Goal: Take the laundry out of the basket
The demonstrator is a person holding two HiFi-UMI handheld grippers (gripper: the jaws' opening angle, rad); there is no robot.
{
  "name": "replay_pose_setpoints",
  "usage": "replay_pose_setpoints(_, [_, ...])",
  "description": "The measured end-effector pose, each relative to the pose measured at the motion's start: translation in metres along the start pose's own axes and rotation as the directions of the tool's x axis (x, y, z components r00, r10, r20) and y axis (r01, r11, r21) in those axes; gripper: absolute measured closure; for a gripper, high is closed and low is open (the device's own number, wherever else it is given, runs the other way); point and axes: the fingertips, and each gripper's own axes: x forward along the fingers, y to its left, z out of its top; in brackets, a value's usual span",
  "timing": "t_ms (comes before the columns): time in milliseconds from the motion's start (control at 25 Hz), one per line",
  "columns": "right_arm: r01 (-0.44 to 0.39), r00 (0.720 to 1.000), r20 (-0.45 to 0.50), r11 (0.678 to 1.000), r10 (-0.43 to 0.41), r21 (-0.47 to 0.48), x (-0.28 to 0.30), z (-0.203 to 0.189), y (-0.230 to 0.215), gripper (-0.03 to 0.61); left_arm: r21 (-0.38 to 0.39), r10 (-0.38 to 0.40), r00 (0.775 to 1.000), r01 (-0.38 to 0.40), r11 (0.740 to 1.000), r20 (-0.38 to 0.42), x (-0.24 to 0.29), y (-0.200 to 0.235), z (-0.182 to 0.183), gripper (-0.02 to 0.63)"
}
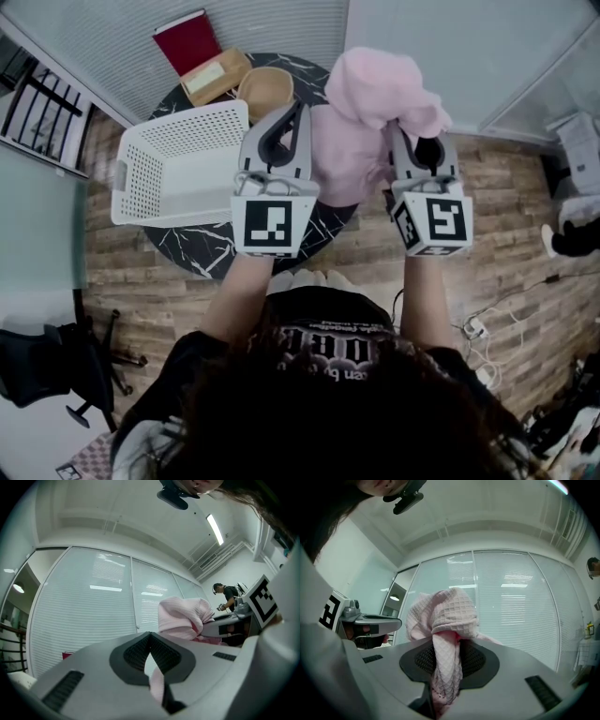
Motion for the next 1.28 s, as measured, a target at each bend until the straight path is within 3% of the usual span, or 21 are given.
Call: replay_pose_setpoints(1280, [0.061,0.998,-0.031,0.998,-0.062,-0.025,-0.02,-0.003,-0.009,0.468,-0.007,-0.021,1.0,0.022,1.0,0.007,-0.002,-0.006,0.0,0.615])
